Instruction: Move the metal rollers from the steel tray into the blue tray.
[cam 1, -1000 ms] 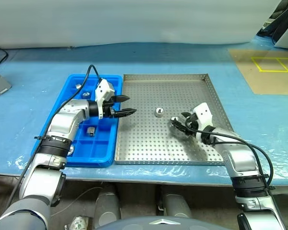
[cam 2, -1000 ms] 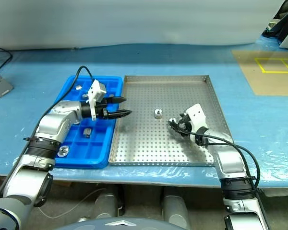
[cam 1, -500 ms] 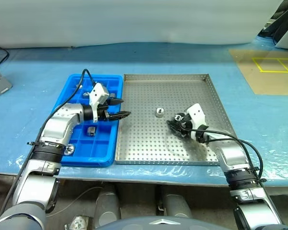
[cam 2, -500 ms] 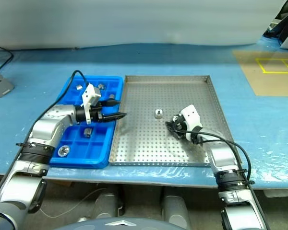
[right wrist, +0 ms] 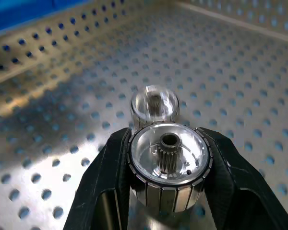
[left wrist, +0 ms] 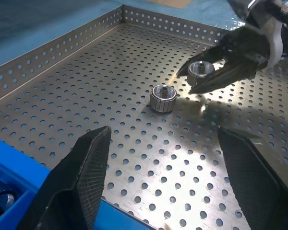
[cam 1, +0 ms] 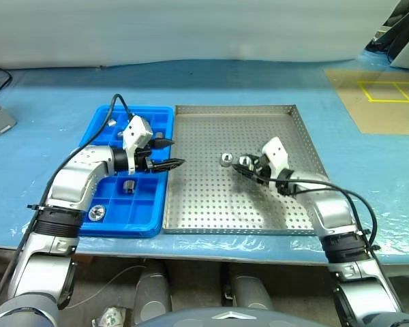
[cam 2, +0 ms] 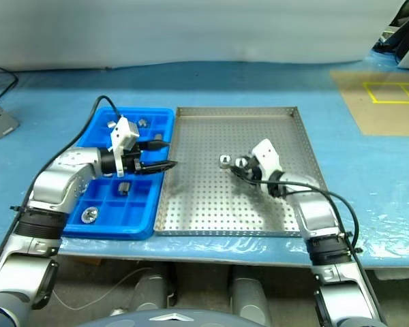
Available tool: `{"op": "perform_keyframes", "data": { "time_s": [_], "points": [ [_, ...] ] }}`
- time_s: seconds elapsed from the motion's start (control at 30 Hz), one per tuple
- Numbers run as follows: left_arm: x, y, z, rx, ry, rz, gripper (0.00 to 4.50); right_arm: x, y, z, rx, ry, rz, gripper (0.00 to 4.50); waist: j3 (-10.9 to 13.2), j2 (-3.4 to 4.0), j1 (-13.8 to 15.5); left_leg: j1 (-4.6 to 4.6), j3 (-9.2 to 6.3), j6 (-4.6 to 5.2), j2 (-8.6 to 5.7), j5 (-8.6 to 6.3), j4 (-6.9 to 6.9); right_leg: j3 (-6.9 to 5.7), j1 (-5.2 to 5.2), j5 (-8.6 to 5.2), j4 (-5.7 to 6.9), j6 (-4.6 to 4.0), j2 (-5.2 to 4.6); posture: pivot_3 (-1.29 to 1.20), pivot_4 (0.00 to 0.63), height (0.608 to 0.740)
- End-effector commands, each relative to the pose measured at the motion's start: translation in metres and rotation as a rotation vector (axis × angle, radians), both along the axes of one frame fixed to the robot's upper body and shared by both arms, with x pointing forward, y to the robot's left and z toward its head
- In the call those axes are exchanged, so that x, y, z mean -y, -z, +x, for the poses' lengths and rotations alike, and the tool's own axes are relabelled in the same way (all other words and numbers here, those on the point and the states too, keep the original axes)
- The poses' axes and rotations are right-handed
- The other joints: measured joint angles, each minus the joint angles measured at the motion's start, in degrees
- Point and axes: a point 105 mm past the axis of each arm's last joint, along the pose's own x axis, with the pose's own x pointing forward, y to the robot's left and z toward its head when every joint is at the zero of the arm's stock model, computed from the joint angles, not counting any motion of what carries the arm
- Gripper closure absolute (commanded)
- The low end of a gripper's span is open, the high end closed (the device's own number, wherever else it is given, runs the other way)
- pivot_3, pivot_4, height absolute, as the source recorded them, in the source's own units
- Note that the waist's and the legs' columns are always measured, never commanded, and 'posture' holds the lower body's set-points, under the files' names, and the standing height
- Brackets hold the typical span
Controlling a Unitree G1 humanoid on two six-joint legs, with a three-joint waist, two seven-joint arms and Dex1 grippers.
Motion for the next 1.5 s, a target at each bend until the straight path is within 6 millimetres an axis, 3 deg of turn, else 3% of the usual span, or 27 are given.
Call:
{"op": "perform_keyframes", "data": {
  "time_s": [0.03, 0.13, 0.23, 0.33, 0.53, 0.83, 1.17, 1.2, 1.33, 1.5],
  "points": [
    [-0.012, -0.016, -0.002, 0.057, -0.040, -0.015, 0.79, -0.029, -0.051, -0.006, 0.125, -0.136, 0.080, 2.84, 0.0, 0.00, 0.1, 0.01, 0.00, -0.01, 0.00, 0.01, -0.02, 0.00, 0.00, 0.00, 0.00, 0.00, 0.00, -0.14, 0.150, 0.740],
    [-0.022, -0.015, -0.001, 0.066, -0.096, -0.012, 0.79, -0.056, -0.059, -0.004, 0.139, -0.220, 0.092, 2.84, 0.0, 0.00, 0.2, 0.02, 0.00, -0.02, 0.01, 0.01, -0.04, -0.01, 0.00, 0.00, -0.01, 0.00, 0.00, -0.07, 0.150, 0.740],
    [-0.044, -0.018, -0.002, 0.087, -0.198, -0.014, 0.79, -0.093, -0.053, 0.001, 0.126, -0.323, 0.085, 2.84, 0.0, 0.00, 0.3, -0.01, 0.00, -0.03, 0.01, 0.01, -0.10, -0.03, -0.04, 0.00, -0.02, 0.00, 0.00, 0.00, 0.150, 0.740],
    [-0.062, -0.019, -0.011, 0.097, -0.264, -0.008, 0.79, -0.117, -0.048, 0.006, 0.118, -0.394, 0.073, 2.84, 0.0, 0.00, 1.1, -0.10, -0.01, -0.11, 0.02, 0.06, -0.24, -0.10, -0.16, -0.01, -0.03, -0.01, 0.00, 0.09, 0.150, 0.740],
    [-0.083, -0.012, -0.043, 0.086, -0.392, -0.005, 0.79, -0.145, -0.043, 0.004, 0.105, -0.526, 0.068, 2.84, 0.0, -0.01, 4.0, -0.25, -0.02, -0.06, -0.01, 0.02, -0.44, -0.19, -0.21, -0.02, -0.28, -0.03, -0.06, 0.25, 0.150, 0.740],
    [-0.091, -0.001, -0.078, 0.057, -0.521, -0.023, 0.79, -0.157, -0.032, 0.003, 0.081, -0.613, 0.035, 2.84, 0.0, -0.04, 8.2, -0.13, -0.09, -0.21, 0.01, 0.11, -0.74, -0.23, -0.20, -0.05, -0.25, -0.04, -0.06, 0.38, 0.150, 0.740],
    [-0.087, 0.000, -0.080, 0.048, -0.526, -0.025, 0.79, -0.158, -0.028, 0.022, 0.104, -0.516, 0.008, 2.84, 0.0, -0.04, 9.4, -0.16, -0.17, -0.30, -0.01, 0.16, -0.86, -0.21, -0.28, -0.06, -0.27, -0.03, -0.04, 0.37, 0.150, 0.740],
    [-0.087, -0.001, -0.078, 0.048, -0.522, -0.024, 0.79, -0.156, -0.027, 0.020, 0.097, -0.530, 0.010, 2.11, 0.0, -0.04, 9.5, -0.17, -0.17, -0.30, -0.01, 0.16, -0.86, -0.21, -0.28, -0.07, -0.27, -0.03, -0.03, 0.35, 0.150, 0.740],
    [-0.083, 0.000, -0.072, 0.044, -0.488, -0.025, 0.79, -0.150, -0.027, 0.024, 0.102, -0.475, -0.001, 0.91, 0.0, -0.04, 9.4, -0.17, -0.17, -0.31, -0.01, 0.17, -0.85, -0.21, -0.30, -0.07, -0.25, -0.02, -0.03, 0.31, 0.150, 0.740],
    [-0.073, -0.001, -0.058, 0.046, -0.426, -0.034, 0.79, -0.139, -0.040, 0.023, 0.114, -0.457, 0.039, 0.91, 0.0, -0.04, 9.2, -0.14, -0.16, -0.36, -0.01, 0.21, -0.84, -0.19, -0.30, -0.06, -0.17, -0.02, -0.02, 0.23, 0.150, 0.740]
  ]
}}
